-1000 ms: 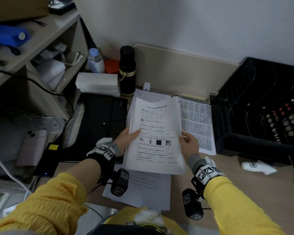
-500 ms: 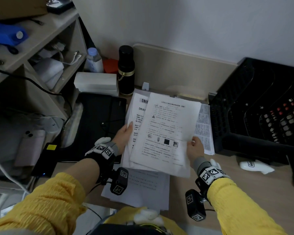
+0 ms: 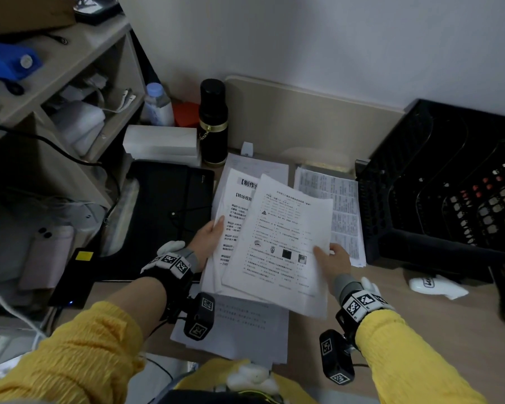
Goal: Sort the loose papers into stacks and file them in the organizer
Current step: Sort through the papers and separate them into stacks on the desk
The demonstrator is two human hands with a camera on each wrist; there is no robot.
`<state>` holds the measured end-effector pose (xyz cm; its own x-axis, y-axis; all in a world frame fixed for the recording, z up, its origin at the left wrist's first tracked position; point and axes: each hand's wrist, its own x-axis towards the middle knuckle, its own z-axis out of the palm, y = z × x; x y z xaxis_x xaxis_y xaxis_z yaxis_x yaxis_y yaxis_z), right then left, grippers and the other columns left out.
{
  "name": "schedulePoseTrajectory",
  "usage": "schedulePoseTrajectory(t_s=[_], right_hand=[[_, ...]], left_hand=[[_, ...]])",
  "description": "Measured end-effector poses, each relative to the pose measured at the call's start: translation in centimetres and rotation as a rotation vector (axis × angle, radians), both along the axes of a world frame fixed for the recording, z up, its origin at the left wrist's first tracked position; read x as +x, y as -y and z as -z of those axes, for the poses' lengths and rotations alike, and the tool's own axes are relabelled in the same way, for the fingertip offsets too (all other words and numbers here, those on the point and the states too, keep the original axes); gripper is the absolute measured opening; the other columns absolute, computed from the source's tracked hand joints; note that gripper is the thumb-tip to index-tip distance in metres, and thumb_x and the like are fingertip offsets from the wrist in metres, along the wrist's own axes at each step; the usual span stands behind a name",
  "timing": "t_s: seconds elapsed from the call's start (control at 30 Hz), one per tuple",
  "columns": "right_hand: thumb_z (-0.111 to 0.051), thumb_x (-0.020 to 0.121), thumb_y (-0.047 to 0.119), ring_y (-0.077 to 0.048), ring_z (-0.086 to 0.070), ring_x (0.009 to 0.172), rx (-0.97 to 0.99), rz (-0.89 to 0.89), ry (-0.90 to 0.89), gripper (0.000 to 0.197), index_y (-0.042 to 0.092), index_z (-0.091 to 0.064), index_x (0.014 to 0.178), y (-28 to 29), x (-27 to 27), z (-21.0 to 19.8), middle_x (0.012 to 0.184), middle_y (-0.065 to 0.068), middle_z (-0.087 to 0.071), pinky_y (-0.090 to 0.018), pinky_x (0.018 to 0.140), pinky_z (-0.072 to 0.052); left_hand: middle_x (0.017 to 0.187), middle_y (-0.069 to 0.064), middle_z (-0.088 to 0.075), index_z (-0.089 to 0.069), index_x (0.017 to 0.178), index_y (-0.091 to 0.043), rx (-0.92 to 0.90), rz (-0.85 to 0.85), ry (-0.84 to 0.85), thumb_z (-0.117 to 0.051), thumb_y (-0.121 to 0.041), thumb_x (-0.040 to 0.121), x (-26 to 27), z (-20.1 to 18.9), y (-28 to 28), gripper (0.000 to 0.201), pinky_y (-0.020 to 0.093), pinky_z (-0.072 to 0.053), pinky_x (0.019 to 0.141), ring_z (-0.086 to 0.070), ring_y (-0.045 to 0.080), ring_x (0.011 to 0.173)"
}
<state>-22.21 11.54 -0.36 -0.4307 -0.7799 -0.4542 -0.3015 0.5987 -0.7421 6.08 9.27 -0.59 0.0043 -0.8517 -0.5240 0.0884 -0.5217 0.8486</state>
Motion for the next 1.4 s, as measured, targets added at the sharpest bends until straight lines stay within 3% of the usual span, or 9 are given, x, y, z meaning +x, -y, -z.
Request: schedulePoseTrajectory(t_s=[0.1,0.3,0.53,0.63,1.0,1.17,1.4], right_hand=[[-0.055,0.089,0.021,-0.035,-0.058,0.111,0.053,-0.05,-0.062,0.035,0.005,-0.058,0.12,-0.3,-0.1,0.4,0.121,-0.013,-0.062,-0.044,0.098,-0.047],[-0.048,0.092,0.019,-0.036,-0.054,0.116,0.087,-0.063,-0.108,0.037,0.002,-0.056,0.124,-0.5,-0.9,0.8,0.128,-0.017,-0.058,-0.044,0.102,-0.043],[-0.045,0.097,0.015,-0.033,-0.04,0.133,0.082,-0.01,-0.11,0.045,0.0,-0.041,0.139,0.1,-2.3,1.0,0.145,-0.014,-0.043,-0.037,0.111,-0.032],[-0.044,0.098,0.019,-0.031,-0.034,0.139,0.11,0.017,-0.098,0.049,0.004,-0.036,0.144,0.2,-3.1,1.2,0.151,-0.011,-0.035,-0.038,0.116,-0.027],[-0.039,0.099,0.022,-0.036,-0.037,0.136,0.197,0.054,-0.118,0.048,0.009,-0.035,0.145,2.1,-4.6,0.9,0.15,-0.012,-0.038,-0.042,0.113,-0.032],[-0.034,0.1,0.017,-0.035,-0.038,0.135,0.227,0.038,-0.169,0.044,0.004,-0.038,0.142,3.5,-4.7,1.2,0.148,-0.013,-0.04,-0.037,0.11,-0.029],[-0.031,0.101,0.018,-0.034,-0.039,0.134,0.179,0.069,-0.193,0.042,0.005,-0.04,0.141,4.6,-4.2,0.9,0.147,-0.013,-0.042,-0.035,0.109,-0.031]], left_hand=[[0.108,0.008,-0.07,-0.061,0.109,-0.019,0.01,0.01,0.032,-0.045,-0.041,0.098,0.1,0.7,-0.4,0.029,0.041,-0.053,0.093,-0.067,0.023,0.098],[0.111,0.01,-0.07,-0.06,0.118,-0.013,0.028,0.021,0.066,-0.047,-0.045,0.097,0.3,1.3,-0.7,0.04,0.043,-0.053,0.094,-0.068,0.024,0.1],[0.11,0.01,-0.071,-0.06,0.12,-0.013,0.041,0.012,0.049,-0.049,-0.047,0.096,0.0,1.4,-0.4,0.043,0.048,-0.052,0.095,-0.069,0.026,0.102],[0.11,0.01,-0.071,-0.061,0.113,-0.015,0.042,0.002,0.044,-0.049,-0.045,0.096,-0.4,1.1,-0.4,0.036,0.047,-0.053,0.094,-0.069,0.027,0.101],[0.106,0.01,-0.071,-0.061,0.115,-0.011,0.048,0.003,0.018,-0.047,-0.039,0.098,-1.4,1.5,1.2,0.035,0.042,-0.054,0.091,-0.069,0.025,0.097],[0.096,0.003,-0.072,-0.062,0.099,-0.02,0.043,-0.01,0.015,-0.046,-0.039,0.099,-1.5,1.4,2.1,0.025,0.034,-0.055,0.082,-0.069,0.018,0.088],[0.105,0.012,-0.072,-0.065,0.103,-0.016,0.05,-0.059,-0.029,-0.056,-0.035,0.095,-1.1,1.8,2.8,0.023,0.045,-0.054,0.091,-0.07,0.028,0.098]])
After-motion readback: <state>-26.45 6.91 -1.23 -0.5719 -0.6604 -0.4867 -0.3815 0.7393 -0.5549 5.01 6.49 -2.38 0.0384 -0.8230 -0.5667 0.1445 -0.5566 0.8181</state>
